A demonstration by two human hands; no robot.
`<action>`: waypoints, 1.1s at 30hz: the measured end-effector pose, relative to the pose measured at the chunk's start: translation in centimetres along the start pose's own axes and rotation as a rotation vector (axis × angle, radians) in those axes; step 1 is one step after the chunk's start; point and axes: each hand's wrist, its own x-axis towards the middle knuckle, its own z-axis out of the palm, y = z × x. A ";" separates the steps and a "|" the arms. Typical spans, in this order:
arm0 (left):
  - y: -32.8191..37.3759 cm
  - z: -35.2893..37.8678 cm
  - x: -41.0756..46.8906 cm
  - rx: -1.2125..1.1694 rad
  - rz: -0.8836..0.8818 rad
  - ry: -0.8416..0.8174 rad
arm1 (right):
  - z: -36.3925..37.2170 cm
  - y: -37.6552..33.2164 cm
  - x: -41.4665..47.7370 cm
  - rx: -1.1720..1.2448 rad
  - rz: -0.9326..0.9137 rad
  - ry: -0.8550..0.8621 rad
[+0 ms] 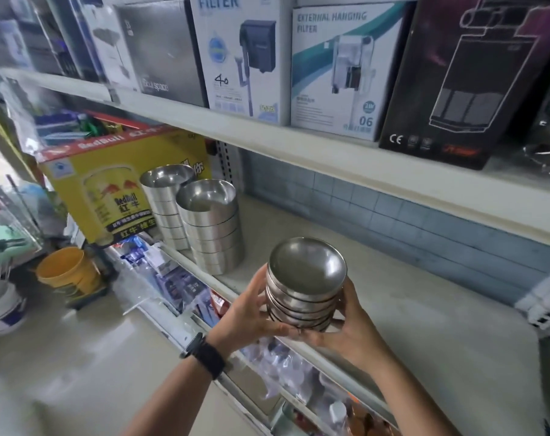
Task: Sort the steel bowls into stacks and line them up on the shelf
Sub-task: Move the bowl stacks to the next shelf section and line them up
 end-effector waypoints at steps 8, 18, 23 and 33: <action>-3.3 -2.9 3.2 -0.065 -0.021 -0.051 | 2.4 0.5 2.9 -0.062 0.003 0.087; -7.6 -8.1 7.8 -0.032 -0.008 -0.186 | 8.1 0.0 6.1 -0.086 0.128 0.246; -9.5 -9.1 8.3 -0.016 -0.062 -0.225 | 9.8 0.1 6.8 -0.102 0.157 0.305; -9.9 -9.5 8.3 0.030 -0.070 -0.227 | 10.9 1.2 7.1 -0.107 0.186 0.350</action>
